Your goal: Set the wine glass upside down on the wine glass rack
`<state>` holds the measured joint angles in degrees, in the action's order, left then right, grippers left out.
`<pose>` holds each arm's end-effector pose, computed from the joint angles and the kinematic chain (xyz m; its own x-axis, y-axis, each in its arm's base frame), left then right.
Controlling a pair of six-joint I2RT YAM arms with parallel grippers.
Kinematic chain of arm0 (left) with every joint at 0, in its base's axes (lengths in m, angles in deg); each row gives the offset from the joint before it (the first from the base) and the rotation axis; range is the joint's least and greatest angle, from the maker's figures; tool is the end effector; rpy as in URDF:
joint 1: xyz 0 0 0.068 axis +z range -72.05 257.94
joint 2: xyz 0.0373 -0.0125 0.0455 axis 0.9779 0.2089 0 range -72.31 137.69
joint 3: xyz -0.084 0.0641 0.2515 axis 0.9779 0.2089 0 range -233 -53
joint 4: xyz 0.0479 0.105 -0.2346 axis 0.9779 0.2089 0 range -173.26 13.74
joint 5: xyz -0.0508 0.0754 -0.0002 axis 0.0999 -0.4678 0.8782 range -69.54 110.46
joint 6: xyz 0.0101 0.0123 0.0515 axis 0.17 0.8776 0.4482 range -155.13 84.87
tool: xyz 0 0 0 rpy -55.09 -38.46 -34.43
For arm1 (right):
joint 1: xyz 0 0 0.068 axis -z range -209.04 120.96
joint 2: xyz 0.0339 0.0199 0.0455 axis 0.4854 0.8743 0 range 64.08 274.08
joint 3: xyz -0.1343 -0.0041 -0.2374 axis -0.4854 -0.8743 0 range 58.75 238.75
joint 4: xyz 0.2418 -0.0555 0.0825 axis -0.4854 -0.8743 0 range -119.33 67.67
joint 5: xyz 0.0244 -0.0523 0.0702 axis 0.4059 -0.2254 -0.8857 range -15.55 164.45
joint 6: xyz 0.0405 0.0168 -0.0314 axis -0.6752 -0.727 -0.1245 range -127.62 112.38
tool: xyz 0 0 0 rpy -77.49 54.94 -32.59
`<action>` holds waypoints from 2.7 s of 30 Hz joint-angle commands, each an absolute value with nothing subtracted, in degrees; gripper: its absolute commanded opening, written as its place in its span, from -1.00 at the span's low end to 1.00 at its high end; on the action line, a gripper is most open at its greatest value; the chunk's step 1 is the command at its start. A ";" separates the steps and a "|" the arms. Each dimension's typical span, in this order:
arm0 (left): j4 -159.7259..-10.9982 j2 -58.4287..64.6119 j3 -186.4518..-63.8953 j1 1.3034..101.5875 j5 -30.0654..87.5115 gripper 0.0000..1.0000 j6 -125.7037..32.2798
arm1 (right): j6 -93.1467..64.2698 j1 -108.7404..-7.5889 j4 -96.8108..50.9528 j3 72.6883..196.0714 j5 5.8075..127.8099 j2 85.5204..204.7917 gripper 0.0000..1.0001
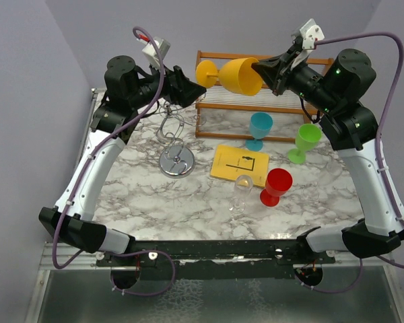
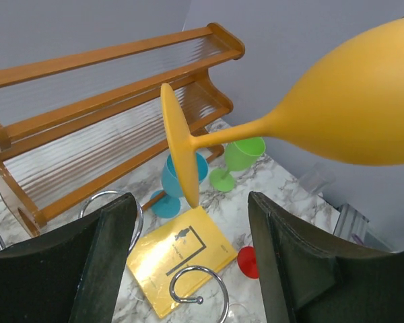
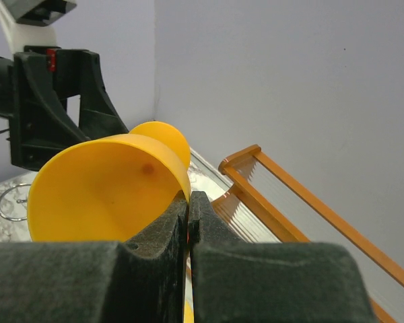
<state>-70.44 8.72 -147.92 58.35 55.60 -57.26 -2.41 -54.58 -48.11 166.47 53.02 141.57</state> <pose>0.2808 -0.1217 0.4932 -0.2913 -0.2233 -0.9302 0.7627 0.5327 -0.3667 0.2210 0.1201 0.5547 0.1361 -0.0287 -0.9903 -0.7206 0.6830 -0.1188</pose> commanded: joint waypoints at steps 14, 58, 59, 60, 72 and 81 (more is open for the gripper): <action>-77.33 9.70 -147.39 58.01 61.20 -0.74 -62.94 | -4.05 -54.79 -46.34 164.58 47.14 139.04 -0.97; -49.37 -8.40 -160.75 77.75 8.79 -1.00 -11.31 | 14.25 -54.72 -44.33 129.25 51.77 132.32 1.00; -49.24 -8.54 -160.53 78.17 6.92 -1.00 -9.50 | 14.20 -54.70 -44.09 128.79 52.48 132.55 1.00; -49.39 -8.65 -159.89 78.50 4.72 -1.00 -7.46 | 14.25 -54.68 -43.89 128.57 53.26 132.69 1.00; -48.34 -7.71 -149.66 78.70 -1.34 -1.00 17.91 | 14.35 -53.67 -41.41 124.80 54.53 130.26 1.00; -41.42 -5.34 -147.00 76.76 10.78 -1.00 30.05 | 14.38 -52.77 -41.06 123.90 53.56 130.34 1.00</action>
<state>-43.82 -5.92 -146.87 77.76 2.07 23.13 14.72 -53.27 -43.31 124.76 53.22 131.51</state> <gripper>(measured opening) 0.019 0.998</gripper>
